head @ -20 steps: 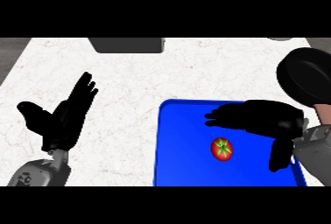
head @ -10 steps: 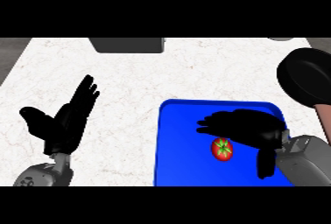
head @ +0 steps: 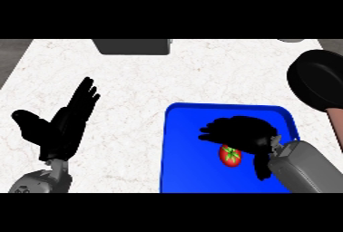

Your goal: Pick the tomato from the tray and place it in the pot

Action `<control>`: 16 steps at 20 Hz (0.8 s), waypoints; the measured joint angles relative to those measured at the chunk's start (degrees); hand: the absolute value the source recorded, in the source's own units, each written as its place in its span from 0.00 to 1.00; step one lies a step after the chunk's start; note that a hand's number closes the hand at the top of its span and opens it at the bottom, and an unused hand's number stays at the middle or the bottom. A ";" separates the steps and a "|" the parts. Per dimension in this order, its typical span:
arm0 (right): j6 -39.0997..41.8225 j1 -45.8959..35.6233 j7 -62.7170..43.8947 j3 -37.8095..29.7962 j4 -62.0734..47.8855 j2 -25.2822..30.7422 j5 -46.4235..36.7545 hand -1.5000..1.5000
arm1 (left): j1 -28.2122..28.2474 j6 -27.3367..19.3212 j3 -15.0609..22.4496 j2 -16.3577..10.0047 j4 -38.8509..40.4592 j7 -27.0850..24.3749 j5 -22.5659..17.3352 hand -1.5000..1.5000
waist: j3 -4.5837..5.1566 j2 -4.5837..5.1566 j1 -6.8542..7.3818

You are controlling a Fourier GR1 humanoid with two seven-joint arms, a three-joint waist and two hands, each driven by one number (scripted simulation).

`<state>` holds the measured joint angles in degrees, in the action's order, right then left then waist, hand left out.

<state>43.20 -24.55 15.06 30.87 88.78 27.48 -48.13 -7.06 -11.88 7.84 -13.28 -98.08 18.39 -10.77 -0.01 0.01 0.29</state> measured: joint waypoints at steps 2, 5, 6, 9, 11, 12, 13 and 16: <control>0.30 0.02 -0.27 0.48 -0.17 -0.65 -2.04 0.00 | 0.54 -0.10 0.29 0.89 0.19 -0.54 0.88 0.50 | 0.00 -0.01 -0.04; -0.24 0.79 0.33 1.13 -0.69 -0.90 -5.11 0.00 | -0.69 0.52 -0.32 1.90 2.21 -1.48 1.41 0.50 | 0.01 0.00 -0.14; -0.21 0.66 0.73 0.91 -1.13 -1.04 -5.92 0.00 | 0.27 0.54 -0.10 2.18 1.38 -1.60 1.86 0.50 | 0.01 0.00 -0.11; -1.46 1.38 1.78 1.32 -2.89 -2.29 -8.64 0.00 | -0.55 1.51 -1.47 1.94 0.93 -0.09 1.61 0.50 | 0.01 -0.01 -0.11; -2.02 1.77 2.54 0.98 -3.67 -2.78 -10.10 0.00 | -1.26 1.31 -1.31 2.98 1.93 -0.33 2.63 0.50 | 0.01 -0.01 -0.15; -1.87 1.84 2.77 0.84 -3.96 -3.14 -10.73 0.00 | -1.37 2.18 -2.09 2.73 2.02 -0.23 2.07 0.50 | 0.01 0.00 -0.15; -1.70 1.69 3.11 0.33 -4.33 -3.46 -11.13 1.00 | -2.08 2.62 -2.65 2.76 2.93 -0.30 2.09 0.50 | 0.00 0.00 -0.17; -3.29 2.33 6.09 0.55 -5.46 -4.25 -9.97 1.00 | -2.53 2.90 -3.06 2.85 3.16 0.12 2.19 0.50 | 0.00 0.02 -0.12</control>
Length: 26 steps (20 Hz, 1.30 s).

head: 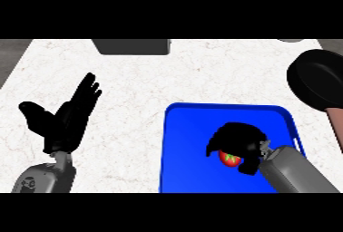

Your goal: Pick the tomato from the tray and place it in the pot

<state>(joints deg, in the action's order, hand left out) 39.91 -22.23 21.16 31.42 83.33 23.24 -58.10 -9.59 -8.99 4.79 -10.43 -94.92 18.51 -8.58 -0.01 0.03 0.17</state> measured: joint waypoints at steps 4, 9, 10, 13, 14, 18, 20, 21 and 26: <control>-1.97 -0.09 2.13 -0.14 -0.25 -1.42 -0.15 1.00 | 1.13 -0.38 0.81 1.21 -1.05 -0.14 1.44 0.50 | 0.00 -0.02 0.03; -3.53 1.00 4.46 -1.28 0.51 -1.78 -0.95 1.00 | 0.32 0.82 -1.04 1.25 -0.55 0.37 1.28 0.50 | 0.01 -0.04 -0.08; -3.45 1.57 3.30 -3.31 0.61 -1.32 -0.28 1.00 | 0.51 0.73 -0.98 1.31 -0.57 0.33 1.49 0.50 | 0.01 -0.07 -0.28; -5.05 4.53 -2.92 -13.84 -2.10 1.38 1.53 1.00 | 1.83 0.26 -2.11 0.94 -0.91 0.05 1.31 0.50 | -0.02 -0.33 -2.99; -5.80 5.37 -5.29 -17.97 -3.47 2.62 2.12 1.00 | 2.26 -0.18 -2.55 0.86 -0.89 -0.04 1.46 0.50 | -0.06 -0.39 -4.42; -9.41 7.53 -15.67 -34.69 -9.09 6.61 4.84 1.00 | 3.74 -1.15 -3.98 0.47 -1.31 -0.35 1.57 0.50 | -0.11 -0.63 -7.56; -11.71 7.77 -20.64 -42.26 -11.08 8.60 5.95 1.00 | 4.37 -1.01 -4.13 0.36 -1.70 -0.50 1.41 0.50 | -0.08 -0.63 -7.03; -13.31 7.94 -22.97 -45.63 -11.68 9.59 6.18 1.00 | 4.61 -0.87 -4.18 0.38 -1.78 -0.64 1.25 0.50 | -0.06 -0.62 -6.68; -18.93 9.06 -28.78 -59.22 -10.76 15.39 8.49 1.00 | 4.56 0.16 -3.26 0.43 -2.63 -0.36 1.04 0.50 | 0.00 -0.56 -4.24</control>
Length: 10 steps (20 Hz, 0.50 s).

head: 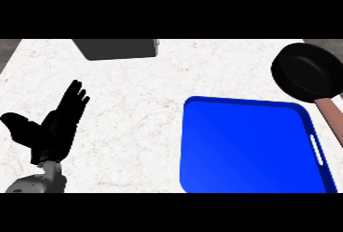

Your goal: Pick the tomato from the tray and place it in the pot

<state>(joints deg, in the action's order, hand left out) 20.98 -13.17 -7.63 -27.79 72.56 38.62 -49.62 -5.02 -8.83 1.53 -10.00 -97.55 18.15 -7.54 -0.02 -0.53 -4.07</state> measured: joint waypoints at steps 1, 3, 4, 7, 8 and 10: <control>-0.35 1.02 -0.22 -2.12 1.36 0.77 0.84 1.00 | -0.13 0.07 0.24 0.05 -0.23 0.28 0.09 0.50 | 0.03 0.00 0.41; 0.58 1.49 -0.31 -5.89 3.57 2.85 3.12 1.00 | -0.77 0.19 0.85 0.59 0.10 0.27 0.27 0.50 | 0.03 0.08 1.20; 1.34 1.72 -0.41 -7.77 4.91 3.99 4.29 1.00 | -0.77 0.45 0.90 0.51 0.05 0.27 0.26 0.50 | 0.04 0.09 1.51; 2.52 1.65 -0.81 -11.83 9.76 5.75 7.23 1.00 | -0.55 0.59 1.66 0.93 -0.52 0.46 0.64 0.50 | 0.06 0.13 2.28; 2.88 1.25 -0.21 -12.87 10.73 6.88 8.09 1.00 | -0.91 0.58 1.92 1.13 -0.51 0.73 0.74 0.50 | 0.06 0.17 2.48; 4.20 -0.10 0.53 -14.52 13.00 9.13 10.02 1.00 | -0.71 1.03 2.02 1.19 0.40 -0.41 1.00 0.50 | 0.07 0.22 2.81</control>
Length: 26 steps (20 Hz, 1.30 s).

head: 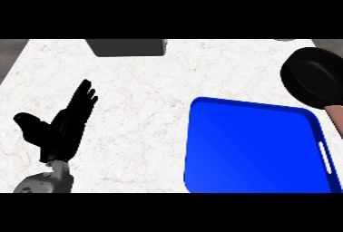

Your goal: Pick the tomato from the tray and place it in the pot

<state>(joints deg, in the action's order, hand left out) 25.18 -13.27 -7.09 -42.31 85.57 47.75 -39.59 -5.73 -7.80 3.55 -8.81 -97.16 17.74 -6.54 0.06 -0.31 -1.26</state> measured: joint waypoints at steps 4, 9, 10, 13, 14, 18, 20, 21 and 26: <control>2.61 -4.17 -2.17 -2.02 5.19 1.45 4.48 1.00 | 0.25 -0.22 0.35 0.60 -0.45 0.57 0.24 0.50 | 0.02 0.04 0.66; 4.06 -11.86 -7.58 0.84 4.50 3.76 7.58 1.00 | -1.57 0.17 0.28 1.16 0.84 0.65 0.65 0.50 | 0.00 0.25 1.38; 4.36 -13.38 -8.67 1.95 3.72 4.42 7.83 1.00 | -1.67 0.61 0.04 0.80 0.49 1.05 0.47 0.50 | 0.01 0.27 1.51; 2.35 -18.78 -11.71 6.22 -0.29 4.52 7.12 1.00 | -2.41 0.54 0.59 1.71 1.95 0.15 1.19 0.50 | 0.02 0.40 1.96; 1.38 -20.00 -12.08 7.68 -1.84 4.21 6.60 1.00 | -2.89 0.54 0.40 1.55 1.81 0.68 1.27 0.50 | 0.02 0.43 2.05; -1.93 -27.34 -14.19 13.05 -10.03 4.35 4.21 1.00 | -3.56 0.93 0.39 1.69 1.58 1.66 1.21 0.50 | 0.00 0.56 2.57; -2.91 -29.66 -13.88 15.00 -14.23 4.47 3.22 1.00 | -3.02 0.73 0.60 2.11 1.30 1.35 1.56 0.50 | 0.00 0.57 2.57; -4.13 -30.69 -13.60 16.12 -16.29 4.00 2.38 1.00 | -3.63 0.84 0.22 1.79 1.38 1.62 1.57 0.50 | -0.01 0.59 2.61; -9.28 -34.84 -7.73 18.90 -28.98 3.73 -0.33 1.00 | -2.78 1.15 0.17 2.02 0.80 1.15 1.80 0.50 | -0.06 0.68 2.77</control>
<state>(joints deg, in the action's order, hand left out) 15.90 -48.11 -14.82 -23.41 56.59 51.48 -39.92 -8.51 -6.64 3.72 -6.79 -96.35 18.89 -4.74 0.00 0.37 1.51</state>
